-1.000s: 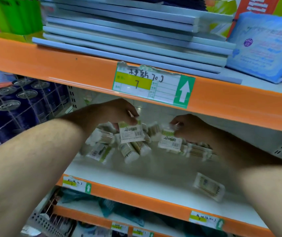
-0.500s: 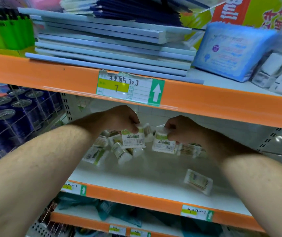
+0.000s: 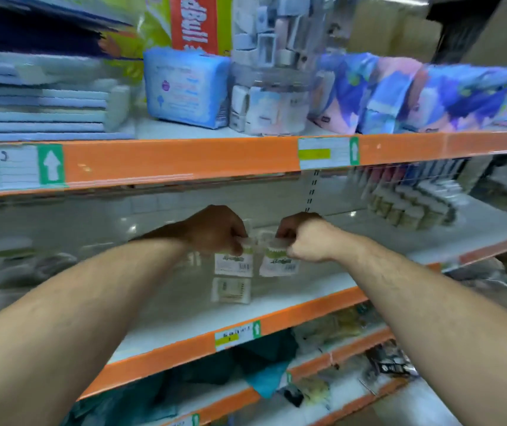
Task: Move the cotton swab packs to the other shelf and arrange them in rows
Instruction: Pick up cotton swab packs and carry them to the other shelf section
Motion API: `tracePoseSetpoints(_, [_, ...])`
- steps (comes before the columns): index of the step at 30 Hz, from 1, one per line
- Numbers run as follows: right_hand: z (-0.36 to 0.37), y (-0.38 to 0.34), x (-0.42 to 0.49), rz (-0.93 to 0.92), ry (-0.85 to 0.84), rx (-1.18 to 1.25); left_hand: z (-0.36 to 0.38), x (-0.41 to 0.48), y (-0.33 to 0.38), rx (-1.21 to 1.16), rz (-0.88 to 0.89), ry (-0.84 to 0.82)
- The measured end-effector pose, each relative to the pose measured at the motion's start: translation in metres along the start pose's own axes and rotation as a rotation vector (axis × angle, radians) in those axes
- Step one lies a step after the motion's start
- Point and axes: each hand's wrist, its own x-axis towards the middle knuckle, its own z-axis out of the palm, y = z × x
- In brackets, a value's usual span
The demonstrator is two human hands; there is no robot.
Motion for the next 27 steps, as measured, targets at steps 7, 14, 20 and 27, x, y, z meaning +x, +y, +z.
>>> tracePoseSetpoints(7, [-0.027, 0.142, -0.132, 0.163, 0.136, 0.082, 0.051, 0.058, 0.167, 0.175, 0.166, -0.056])
tracePoseSetpoints(14, [-0.056, 0.29, -0.263, 0.372, 0.205, 0.097, 0.116, 0.103, 0.347, 0.171, 0.348, -0.047])
tracePoseSetpoints(20, [-0.068, 0.386, -0.338, 0.481, 0.259, 0.072, 0.161, 0.154, 0.468, 0.159, 0.477, -0.06])
tracePoseSetpoints(27, [-0.077, 0.498, -0.39, 0.652, 0.3, 0.083, 0.214, 0.24, 0.593, 0.145, 0.689, -0.135])
